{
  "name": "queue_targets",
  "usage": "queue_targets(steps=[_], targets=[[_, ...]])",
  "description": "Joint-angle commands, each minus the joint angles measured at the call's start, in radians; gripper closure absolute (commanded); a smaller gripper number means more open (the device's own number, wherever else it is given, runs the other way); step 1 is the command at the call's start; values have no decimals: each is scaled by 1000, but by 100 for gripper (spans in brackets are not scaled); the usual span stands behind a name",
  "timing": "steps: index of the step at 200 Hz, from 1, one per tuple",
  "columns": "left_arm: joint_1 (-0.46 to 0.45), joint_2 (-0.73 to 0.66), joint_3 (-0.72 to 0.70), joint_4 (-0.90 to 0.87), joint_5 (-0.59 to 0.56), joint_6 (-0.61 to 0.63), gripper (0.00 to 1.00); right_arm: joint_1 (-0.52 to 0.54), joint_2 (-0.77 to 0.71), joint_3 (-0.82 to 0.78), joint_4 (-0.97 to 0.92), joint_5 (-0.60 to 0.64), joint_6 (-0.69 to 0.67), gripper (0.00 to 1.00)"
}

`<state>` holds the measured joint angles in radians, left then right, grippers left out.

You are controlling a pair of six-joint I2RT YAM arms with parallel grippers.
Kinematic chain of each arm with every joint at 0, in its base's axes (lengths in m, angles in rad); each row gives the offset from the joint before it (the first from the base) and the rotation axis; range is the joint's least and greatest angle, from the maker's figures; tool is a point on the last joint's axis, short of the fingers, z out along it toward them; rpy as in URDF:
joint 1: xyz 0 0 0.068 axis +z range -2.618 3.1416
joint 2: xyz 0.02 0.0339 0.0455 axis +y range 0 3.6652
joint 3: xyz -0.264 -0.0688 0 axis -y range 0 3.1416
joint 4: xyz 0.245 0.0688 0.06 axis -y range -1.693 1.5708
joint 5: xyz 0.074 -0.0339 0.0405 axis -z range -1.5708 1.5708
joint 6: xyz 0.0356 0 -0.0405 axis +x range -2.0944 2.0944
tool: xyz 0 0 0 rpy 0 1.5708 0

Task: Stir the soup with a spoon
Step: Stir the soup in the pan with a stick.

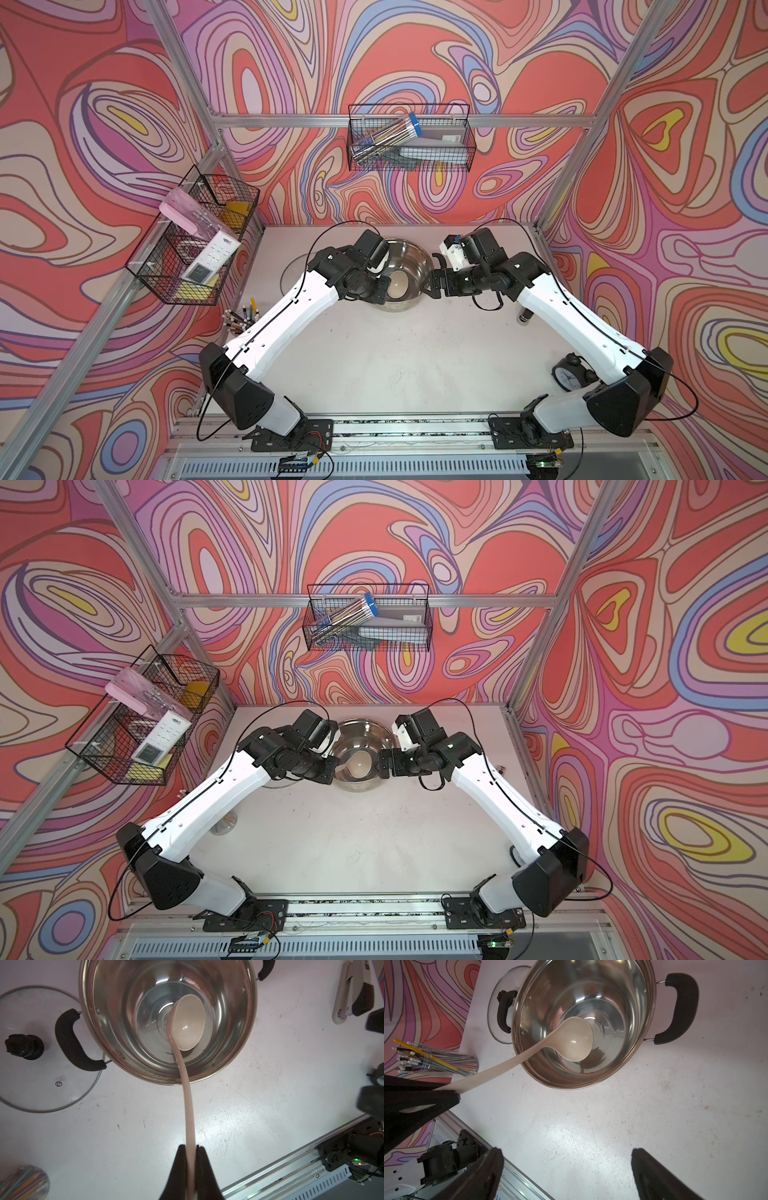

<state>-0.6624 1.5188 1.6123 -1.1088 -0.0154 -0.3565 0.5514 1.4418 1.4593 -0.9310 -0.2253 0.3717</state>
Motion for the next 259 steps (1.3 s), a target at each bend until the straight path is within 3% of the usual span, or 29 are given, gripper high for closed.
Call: queue_targets(steps=[1, 86, 174, 259], targets=[[-5, -14, 3, -66, -84, 23, 100, 13, -6, -7, 20, -5, 9, 2], [52, 111, 158, -86, -207, 42, 100, 30, 25, 4, 3, 1, -12, 2], [42, 241, 289, 17, -3, 66, 100, 30, 28, 0, 6, 48, -80, 2], [-9, 157, 147, 18, 104, 7, 100, 32, 20, -17, 27, 60, -102, 2]])
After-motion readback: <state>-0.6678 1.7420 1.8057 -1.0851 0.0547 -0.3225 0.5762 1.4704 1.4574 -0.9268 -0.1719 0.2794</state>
